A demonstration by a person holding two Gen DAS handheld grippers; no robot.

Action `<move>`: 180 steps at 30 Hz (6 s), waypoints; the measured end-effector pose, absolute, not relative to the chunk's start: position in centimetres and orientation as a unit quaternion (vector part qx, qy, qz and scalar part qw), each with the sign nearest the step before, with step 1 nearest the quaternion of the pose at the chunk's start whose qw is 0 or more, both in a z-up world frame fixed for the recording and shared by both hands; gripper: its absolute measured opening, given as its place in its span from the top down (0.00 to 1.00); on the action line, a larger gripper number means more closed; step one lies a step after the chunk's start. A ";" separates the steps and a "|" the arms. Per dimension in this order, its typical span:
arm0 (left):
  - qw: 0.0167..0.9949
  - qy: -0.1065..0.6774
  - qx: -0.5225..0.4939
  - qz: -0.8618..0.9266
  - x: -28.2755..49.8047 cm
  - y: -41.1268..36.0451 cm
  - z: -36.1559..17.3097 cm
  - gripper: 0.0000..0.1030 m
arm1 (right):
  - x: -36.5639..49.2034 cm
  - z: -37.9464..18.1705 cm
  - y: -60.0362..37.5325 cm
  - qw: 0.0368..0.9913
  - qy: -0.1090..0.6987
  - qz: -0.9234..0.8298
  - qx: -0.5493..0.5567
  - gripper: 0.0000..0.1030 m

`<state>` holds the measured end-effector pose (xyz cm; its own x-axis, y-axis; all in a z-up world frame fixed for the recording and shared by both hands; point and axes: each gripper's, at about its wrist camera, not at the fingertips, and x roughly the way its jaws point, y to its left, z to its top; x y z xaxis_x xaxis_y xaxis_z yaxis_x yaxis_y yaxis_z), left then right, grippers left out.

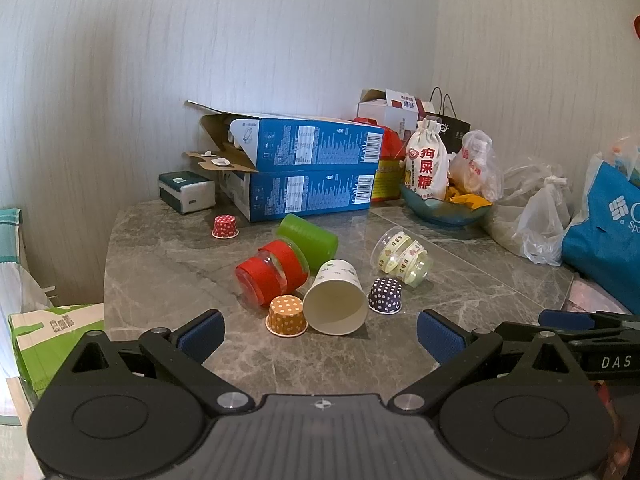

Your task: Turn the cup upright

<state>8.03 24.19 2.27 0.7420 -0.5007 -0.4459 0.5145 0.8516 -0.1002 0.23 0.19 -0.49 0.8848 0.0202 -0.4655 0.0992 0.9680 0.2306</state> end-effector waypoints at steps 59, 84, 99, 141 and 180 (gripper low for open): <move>0.923 0.256 -0.017 -0.286 10.5 28.6 0.5 0.00 | 25.5 4.1 0.3 0.916 0.385 0.093 -0.060 0.10; 0.933 0.282 -0.030 -0.220 12.6 29.5 0.2 0.00 | 38.1 -4.5 1.1 0.795 0.535 0.226 -0.178 0.37; 0.933 0.273 -0.074 -0.225 11.3 32.0 0.5 0.00 | 35.0 1.4 -3.3 0.874 0.459 0.157 -0.008 0.37; 0.882 0.311 -0.172 -0.310 10.0 38.5 -2.3 0.00 | 11.9 -4.3 7.2 0.840 0.520 0.004 0.156 0.36; 0.782 0.540 -0.187 -0.249 16.8 25.9 -1.8 0.00 | 9.0 -4.8 6.8 0.886 0.450 0.077 0.088 0.09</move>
